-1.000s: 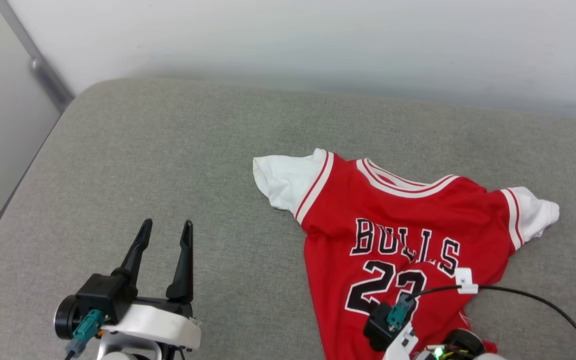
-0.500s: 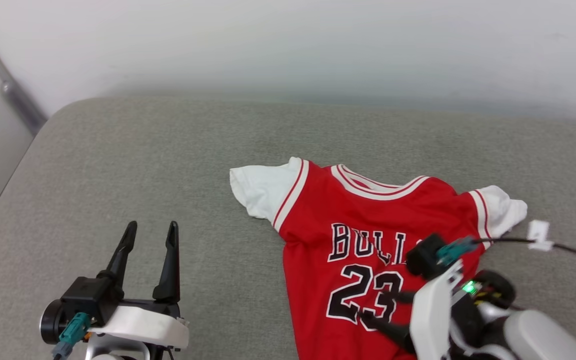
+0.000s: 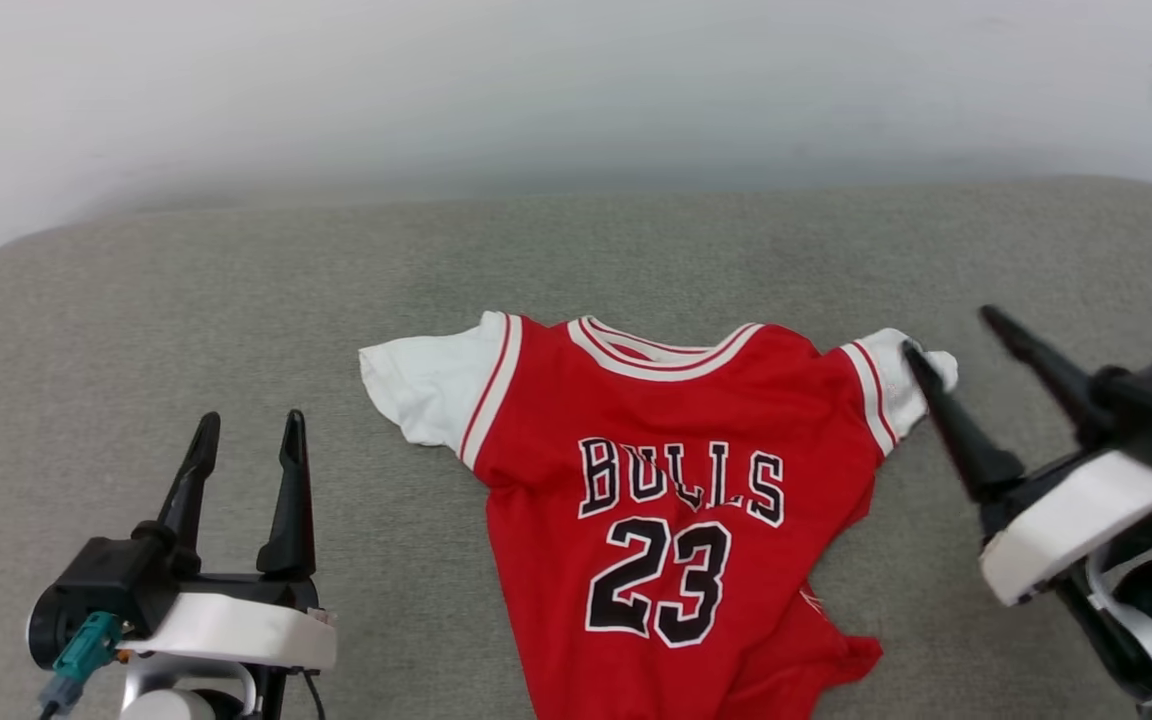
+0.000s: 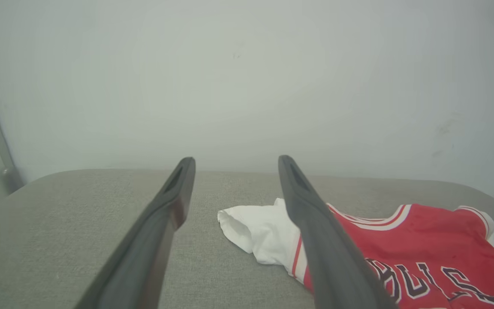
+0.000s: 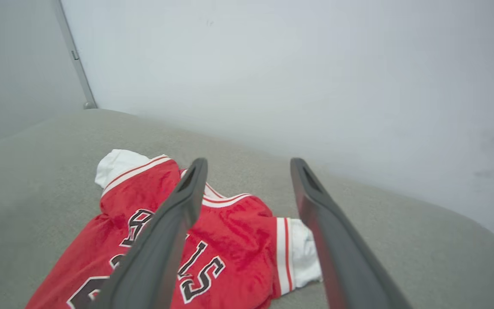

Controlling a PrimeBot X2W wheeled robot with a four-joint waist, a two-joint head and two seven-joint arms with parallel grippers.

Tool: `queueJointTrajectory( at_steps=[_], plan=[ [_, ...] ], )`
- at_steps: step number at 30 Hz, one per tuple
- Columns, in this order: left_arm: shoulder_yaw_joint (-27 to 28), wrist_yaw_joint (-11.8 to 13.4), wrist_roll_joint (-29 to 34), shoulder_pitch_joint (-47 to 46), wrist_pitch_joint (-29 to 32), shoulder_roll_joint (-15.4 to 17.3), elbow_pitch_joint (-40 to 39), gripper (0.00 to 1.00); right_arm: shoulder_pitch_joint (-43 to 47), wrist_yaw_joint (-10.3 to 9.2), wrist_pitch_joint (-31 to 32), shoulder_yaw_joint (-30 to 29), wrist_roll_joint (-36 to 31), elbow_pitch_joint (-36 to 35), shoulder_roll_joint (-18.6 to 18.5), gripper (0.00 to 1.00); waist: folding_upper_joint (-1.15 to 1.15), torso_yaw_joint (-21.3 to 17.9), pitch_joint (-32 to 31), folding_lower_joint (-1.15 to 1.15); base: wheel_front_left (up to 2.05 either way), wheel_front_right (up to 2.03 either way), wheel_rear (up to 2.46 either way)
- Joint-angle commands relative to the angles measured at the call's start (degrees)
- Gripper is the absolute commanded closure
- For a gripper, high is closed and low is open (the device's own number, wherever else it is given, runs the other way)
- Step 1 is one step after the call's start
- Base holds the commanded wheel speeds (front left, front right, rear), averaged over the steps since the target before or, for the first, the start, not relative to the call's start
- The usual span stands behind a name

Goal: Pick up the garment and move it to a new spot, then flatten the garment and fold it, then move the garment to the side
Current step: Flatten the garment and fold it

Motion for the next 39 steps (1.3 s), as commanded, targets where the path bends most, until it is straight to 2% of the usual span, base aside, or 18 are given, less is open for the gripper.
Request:
queueJointTrajectory(
  at_steps=[1,5,9,12,14,16,20,23,29,39],
  plan=[
    [0.13,-0.04,-0.03,-0.81,-0.04,0.44,-0.05,0.0,0.62,-0.02,-1.49,-1.09,-1.18,0.27,0.66,0.0,0.0,-1.18,1.07,0.0,0.0,0.0,0.0],
    [-1.27,-0.89,0.06,-3.24,2.71,3.44,-0.1,0.0,2.03,-0.02,-8.31,-6.84,-5.7,1.47,5.64,0.0,0.0,-3.23,3.27,0.0,0.0,0.0,0.0],
    [-2.93,-1.56,-1.82,-7.51,8.87,7.63,-0.24,0.0,2.85,-0.02,-11.05,-9.49,-7.01,1.93,8.93,0.0,0.0,-4.98,5.81,0.0,0.0,0.0,0.0],
    [-4.57,-1.89,-6.91,-12.42,17.39,11.6,-0.3,0.0,2.98,-0.02,-12.09,-10.79,-7.1,1.71,10.37,0.0,0.0,-6.19,7.91,0.0,0.0,0.0,0.0],
    [-7.48,-1.89,-11.72,-15.9,24.15,15.42,-0.38,0.0,2.57,-0.02,-12.63,-11.75,-7.34,1.51,11.24,0.0,0.0,-6.97,9.43,0.0,0.0,0.0,0.0],
    [-9.4,-1.82,-15.09,-19.68,30.64,20.82,0.31,0.0,1.85,-0.01,-13.13,-12.24,-7.88,1.17,12.0,0.0,0.0,-7.92,11.17,0.0,0.0,0.0,0.0],
    [-13.11,-1.91,-24.27,-25.69,42.9,26.99,2.88,0.0,1.54,-0.02,-14.04,-12.66,-8.51,1.02,13.34,0.0,0.0,-9.58,13.98,0.0,0.0,0.0,0.0],
    [-14.09,-1.91,-27.87,-29.65,50.29,31.77,4.85,0.0,1.09,-0.01,-14.66,-12.93,-8.47,0.88,14.53,0.0,0.0,-10.98,16.09,0.0,0.0,0.0,0.0],
    [-16.34,-1.93,-29.55,-34.86,58.13,37.45,9.6,0.0,0.77,-0.02,-15.92,-12.49,-9.66,1.41,15.96,0.0,0.0,-13.33,20.17,0.0,0.0,0.0,0.0],
    [-22.96,-1.86,-29.73,-37.88,61.79,40.53,18.42,0.0,0.21,-0.02,-17.91,-11.57,-10.71,3.57,17.6,0.0,0.0,-15.03,23.51,0.0,0.0,0.0,0.0]
  ],
)
